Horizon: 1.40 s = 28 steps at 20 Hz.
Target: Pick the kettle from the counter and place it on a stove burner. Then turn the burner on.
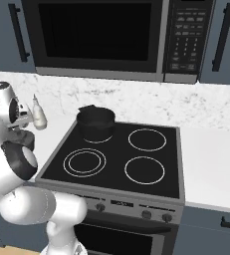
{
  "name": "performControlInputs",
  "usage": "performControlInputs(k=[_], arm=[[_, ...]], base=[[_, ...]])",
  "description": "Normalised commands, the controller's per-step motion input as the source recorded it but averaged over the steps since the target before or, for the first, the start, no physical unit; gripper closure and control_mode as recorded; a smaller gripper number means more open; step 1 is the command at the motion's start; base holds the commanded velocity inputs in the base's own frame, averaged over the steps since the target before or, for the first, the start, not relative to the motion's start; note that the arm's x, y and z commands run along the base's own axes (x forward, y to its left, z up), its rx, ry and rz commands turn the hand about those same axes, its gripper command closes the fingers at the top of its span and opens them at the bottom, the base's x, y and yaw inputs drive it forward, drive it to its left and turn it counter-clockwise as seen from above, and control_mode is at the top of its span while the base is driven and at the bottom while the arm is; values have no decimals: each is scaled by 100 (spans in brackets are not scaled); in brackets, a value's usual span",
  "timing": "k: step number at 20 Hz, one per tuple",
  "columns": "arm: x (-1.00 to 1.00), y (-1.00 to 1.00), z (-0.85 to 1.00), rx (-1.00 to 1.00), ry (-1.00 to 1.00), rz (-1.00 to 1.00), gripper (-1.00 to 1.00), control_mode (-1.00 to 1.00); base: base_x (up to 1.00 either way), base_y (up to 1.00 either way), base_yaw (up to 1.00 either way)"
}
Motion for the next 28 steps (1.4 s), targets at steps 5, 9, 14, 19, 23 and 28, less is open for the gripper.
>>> performControlInputs(k=[5, 9, 14, 19, 23, 28], arm=[[31, 4, -27, 0, 0, 0, -100, -100], [21, 14, -26, 0, 0, 0, -100, -100], [16, 27, -17, 0, 0, 0, -100, -100], [12, 7, -23, -2, 0, 0, -100, -100], [19, 0, -18, -1, 0, 0, -100, -100], [9, 0, -4, 0, 0, 0, 100, -100]], base=[[0, 0, 0], [0, 0, 0], [0, 0, 0], [0, 0, 0], [0, 0, 0], [0, 0, 0]])
